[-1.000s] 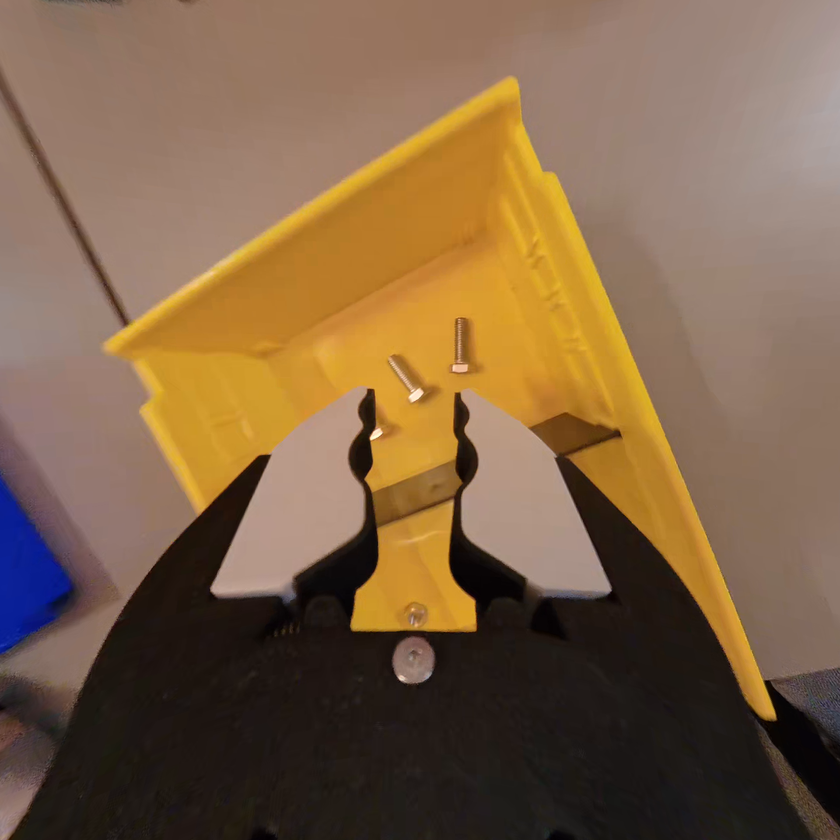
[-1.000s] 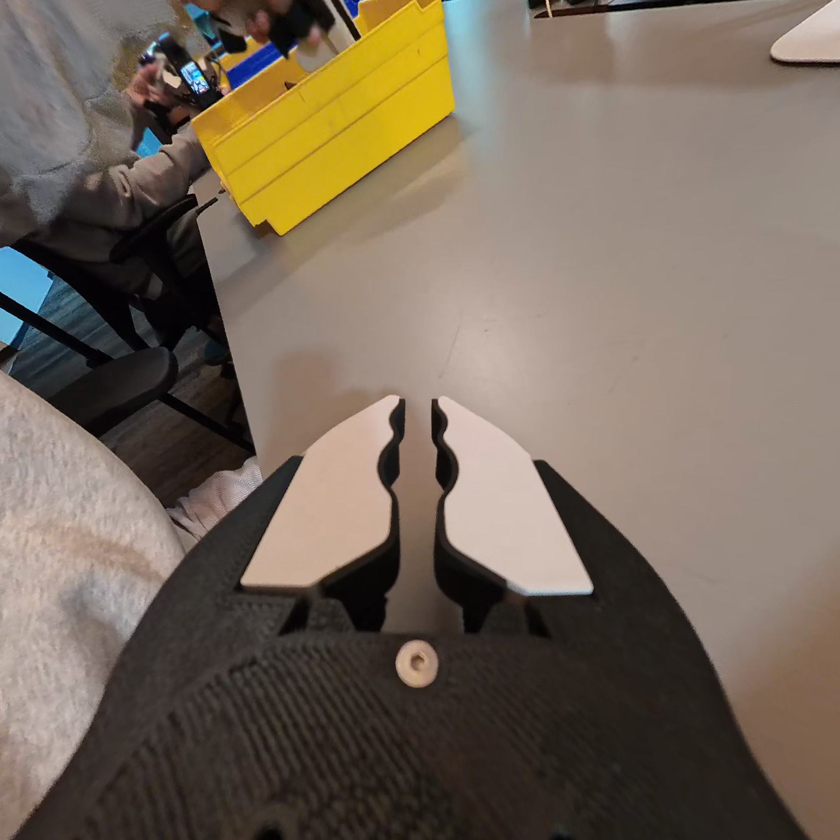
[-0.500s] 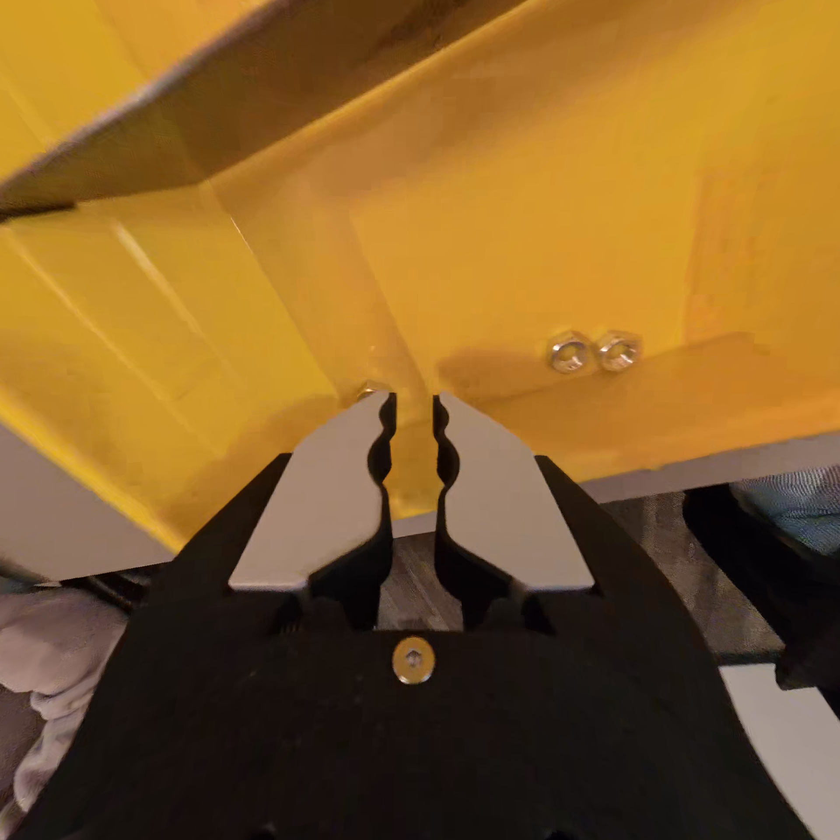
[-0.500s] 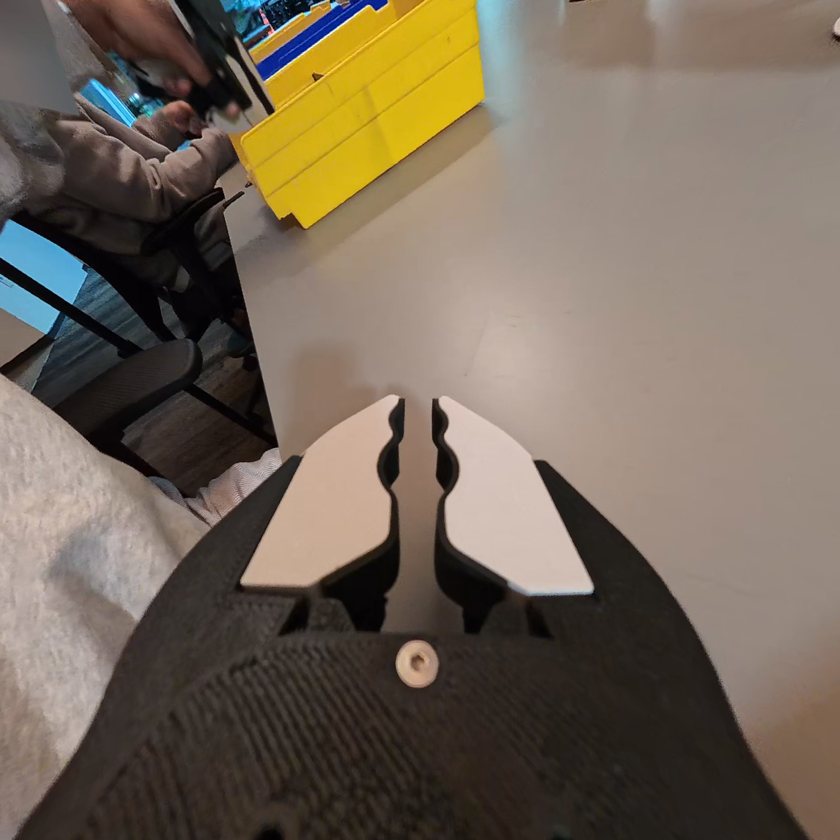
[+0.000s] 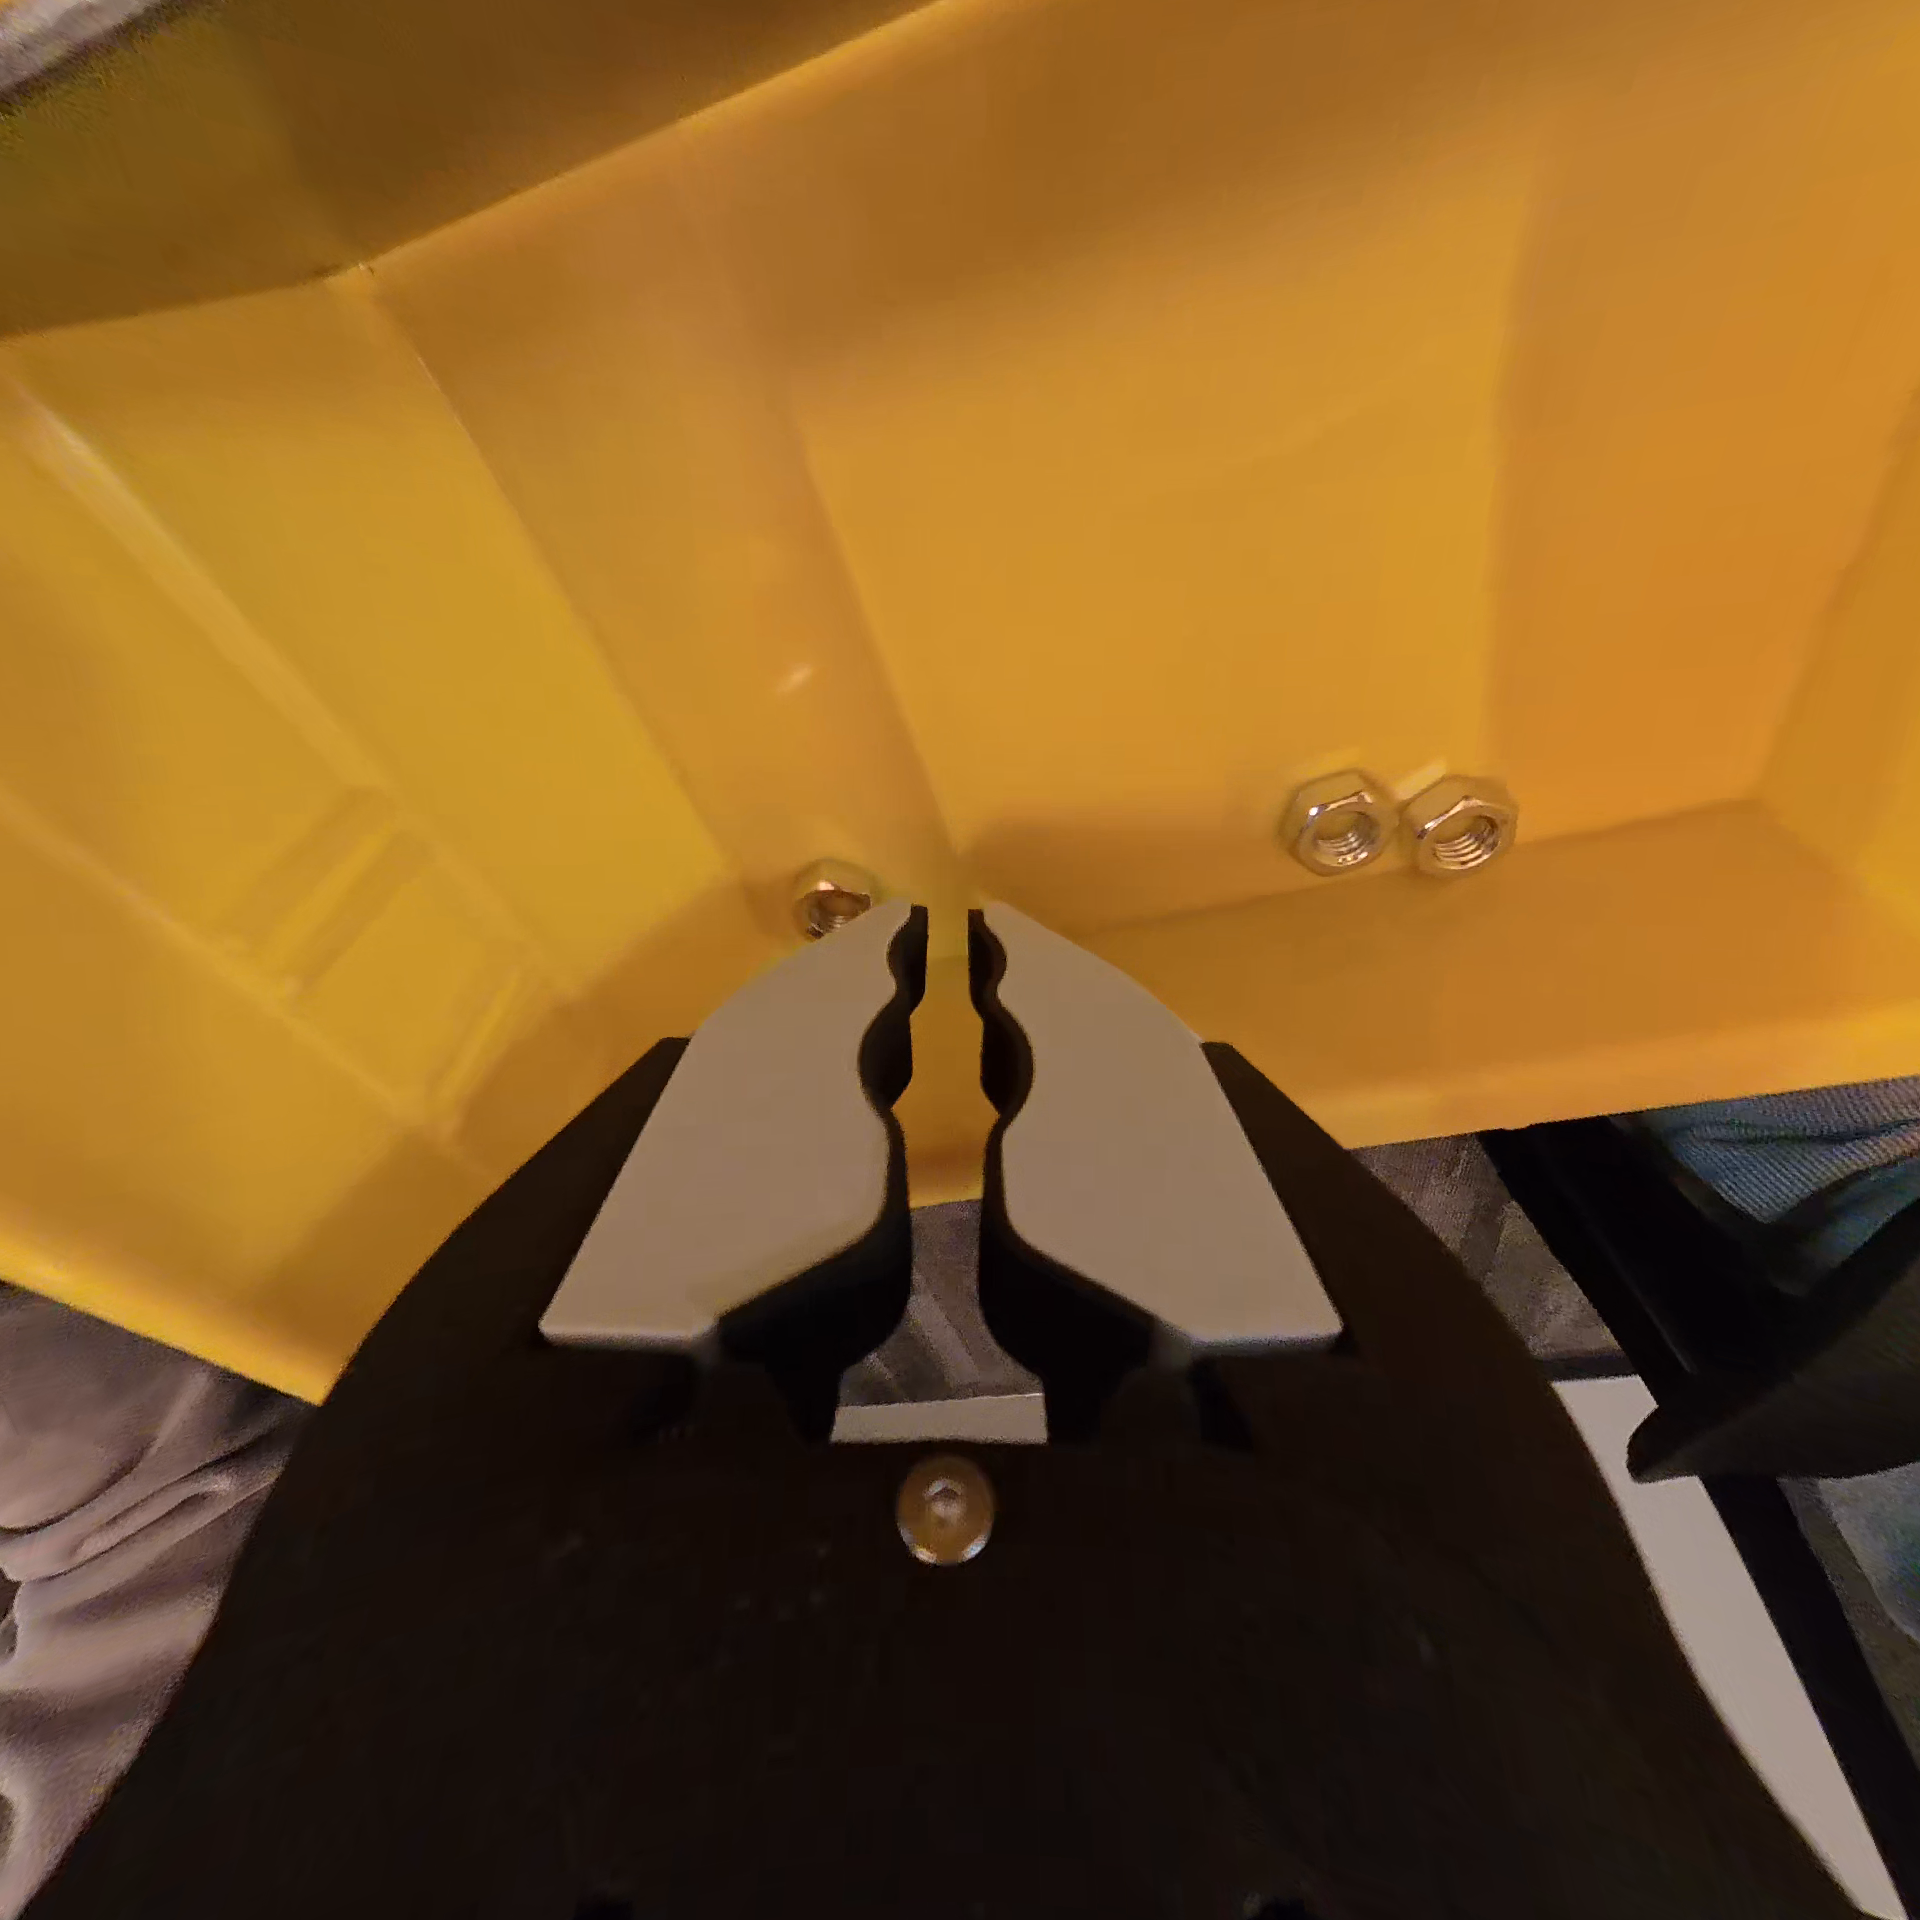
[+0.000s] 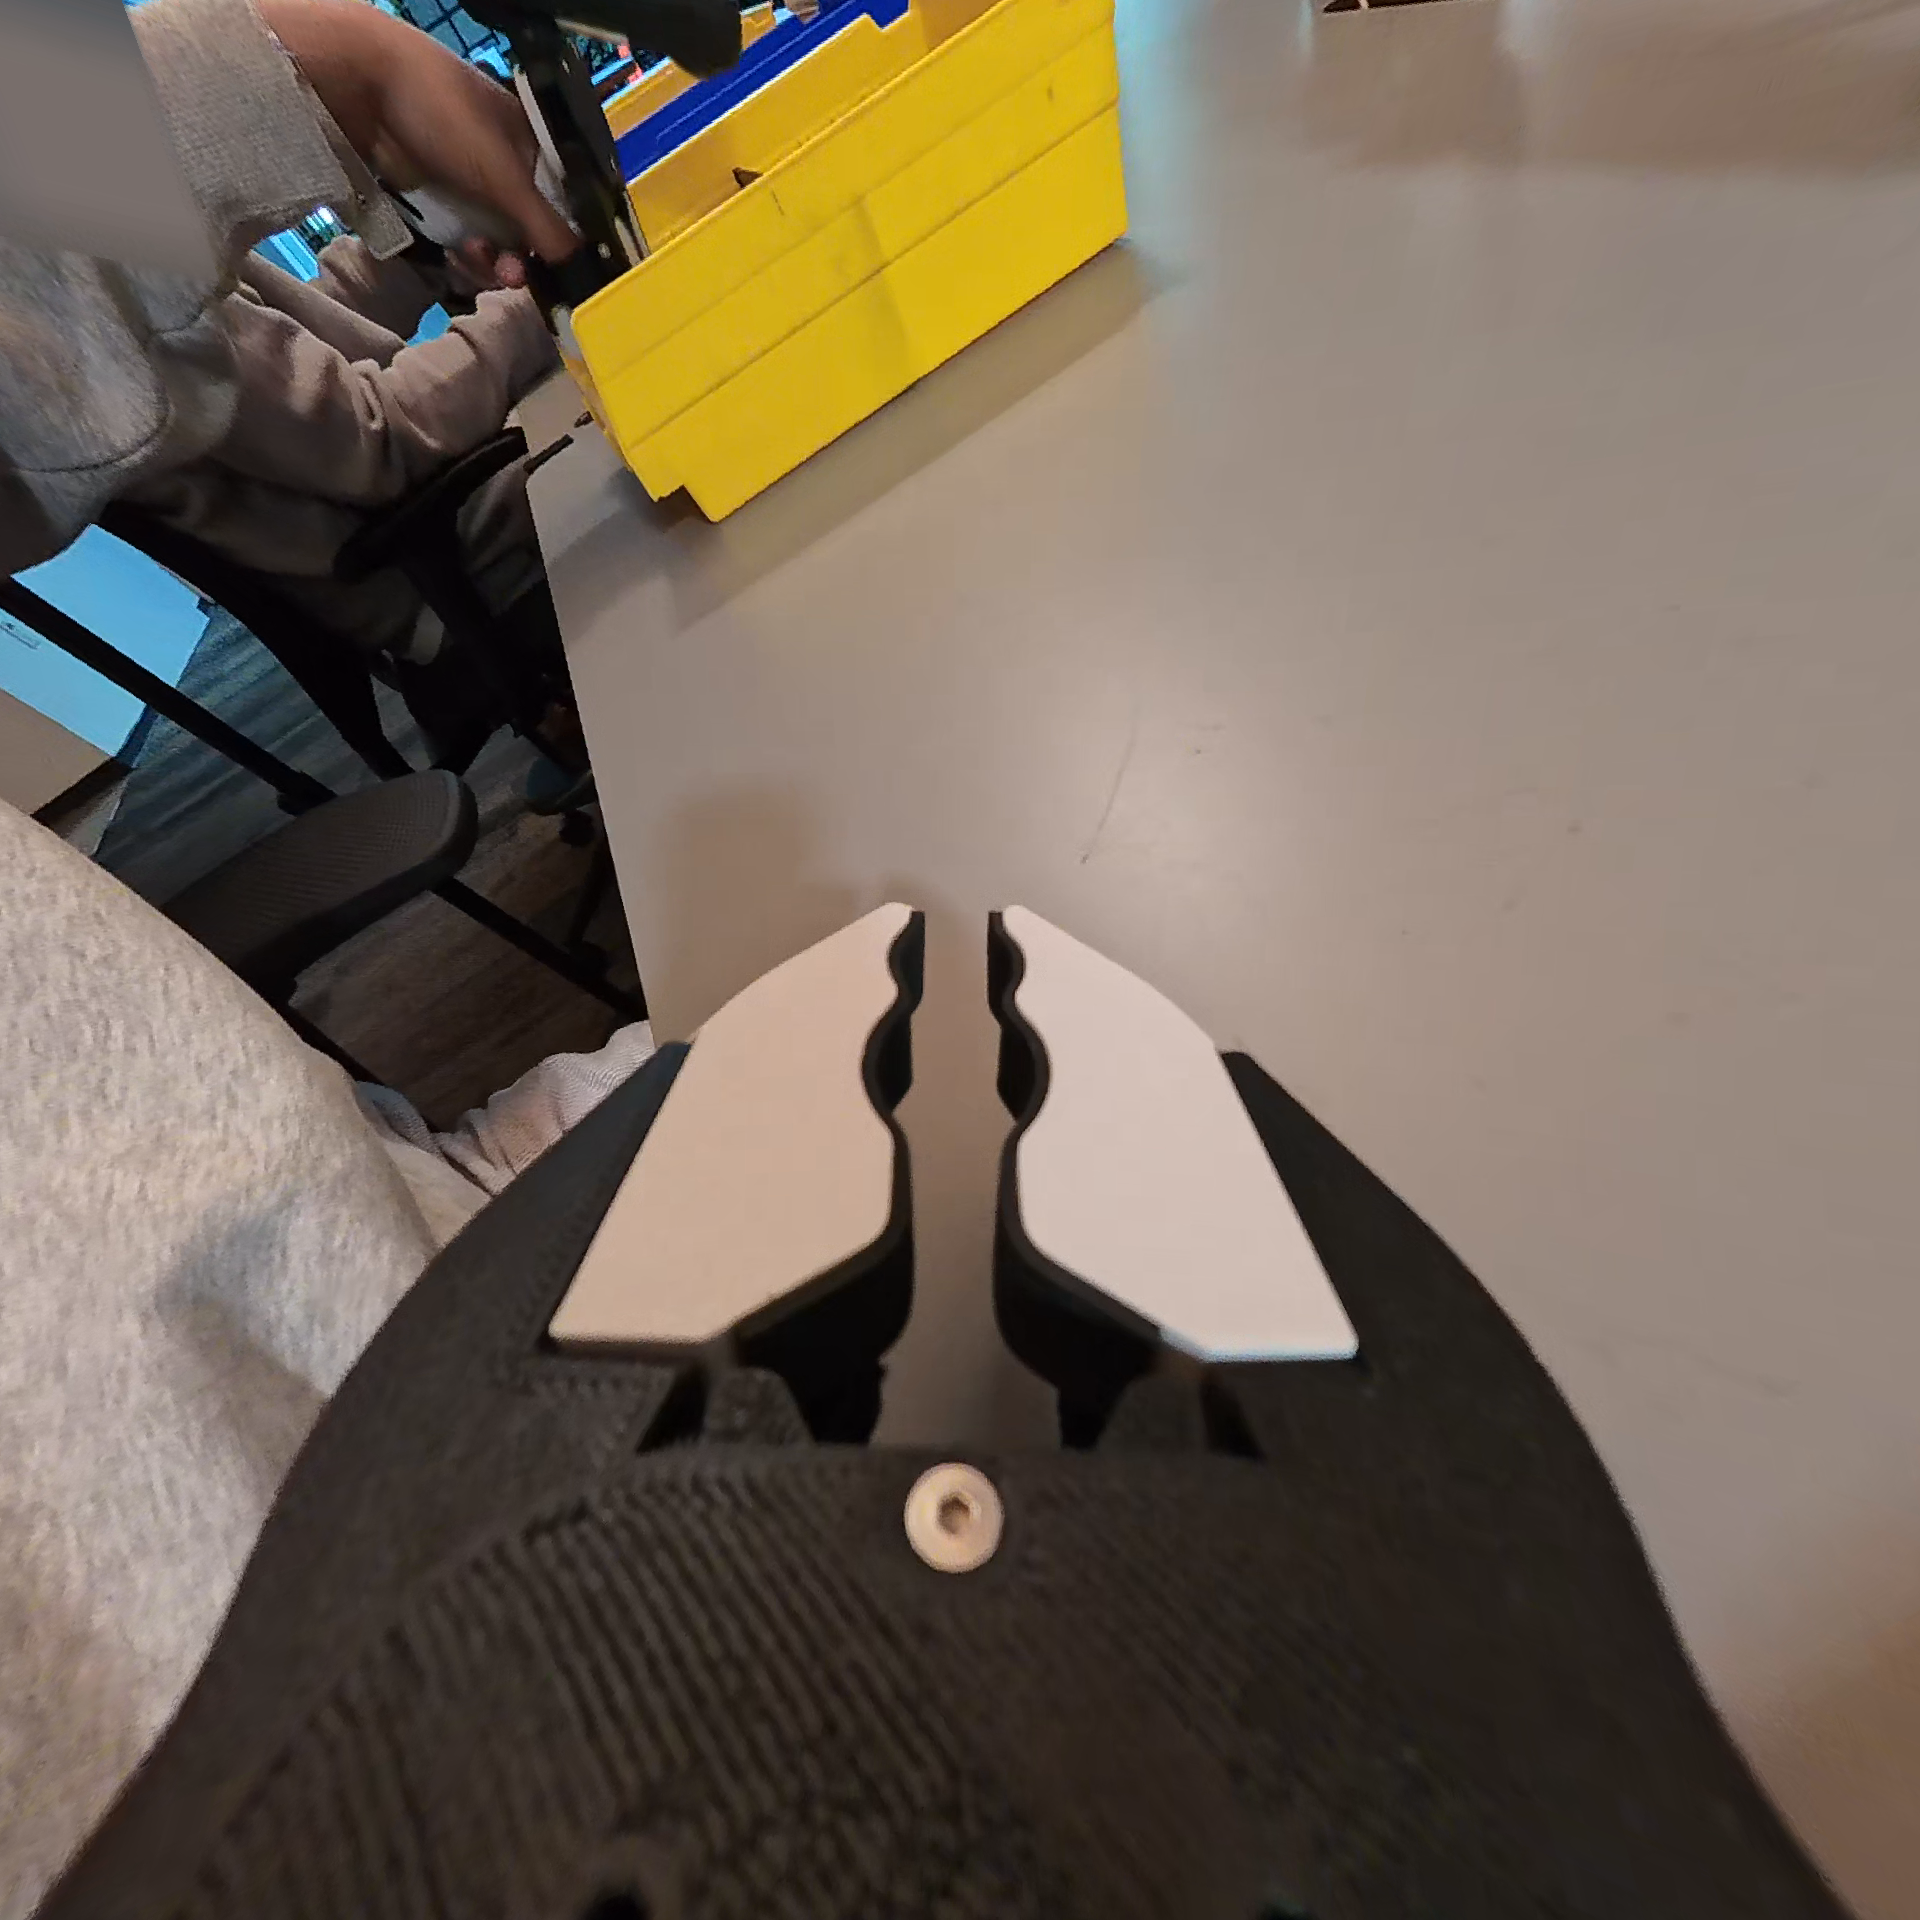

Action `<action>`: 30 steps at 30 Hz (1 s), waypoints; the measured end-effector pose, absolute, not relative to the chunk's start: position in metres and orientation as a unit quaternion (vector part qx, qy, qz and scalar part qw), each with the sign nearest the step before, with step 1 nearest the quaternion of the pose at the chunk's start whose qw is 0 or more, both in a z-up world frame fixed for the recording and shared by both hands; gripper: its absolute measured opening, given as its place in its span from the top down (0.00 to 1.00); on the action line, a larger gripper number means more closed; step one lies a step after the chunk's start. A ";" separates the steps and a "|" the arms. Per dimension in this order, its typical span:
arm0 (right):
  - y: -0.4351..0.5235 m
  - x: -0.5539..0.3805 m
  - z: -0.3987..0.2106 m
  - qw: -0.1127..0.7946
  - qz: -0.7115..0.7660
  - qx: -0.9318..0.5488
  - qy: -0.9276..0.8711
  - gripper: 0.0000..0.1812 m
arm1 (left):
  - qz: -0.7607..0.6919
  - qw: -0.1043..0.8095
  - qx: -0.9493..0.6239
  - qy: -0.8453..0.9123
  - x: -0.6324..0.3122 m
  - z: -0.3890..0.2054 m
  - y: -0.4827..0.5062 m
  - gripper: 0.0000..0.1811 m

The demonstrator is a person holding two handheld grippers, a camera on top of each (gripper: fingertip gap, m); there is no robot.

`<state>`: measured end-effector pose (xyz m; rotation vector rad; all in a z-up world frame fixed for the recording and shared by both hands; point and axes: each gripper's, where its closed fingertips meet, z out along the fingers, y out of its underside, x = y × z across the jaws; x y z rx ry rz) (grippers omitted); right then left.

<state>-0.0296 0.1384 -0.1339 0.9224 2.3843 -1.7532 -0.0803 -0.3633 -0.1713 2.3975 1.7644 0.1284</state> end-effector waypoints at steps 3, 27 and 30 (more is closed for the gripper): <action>0.139 -0.030 -0.133 0.021 -0.568 0.298 0.767 0.94 | 0.047 0.082 0.801 0.592 -0.081 -0.173 -0.363 0.95; 0.139 -0.029 -0.132 0.019 -0.569 0.292 0.769 0.93 | 0.050 0.199 0.811 0.547 -0.075 -0.182 -0.381 0.94; 0.139 -0.029 -0.132 0.019 -0.568 0.291 0.769 0.93 | 0.053 0.136 0.817 0.558 -0.084 -0.181 -0.368 0.94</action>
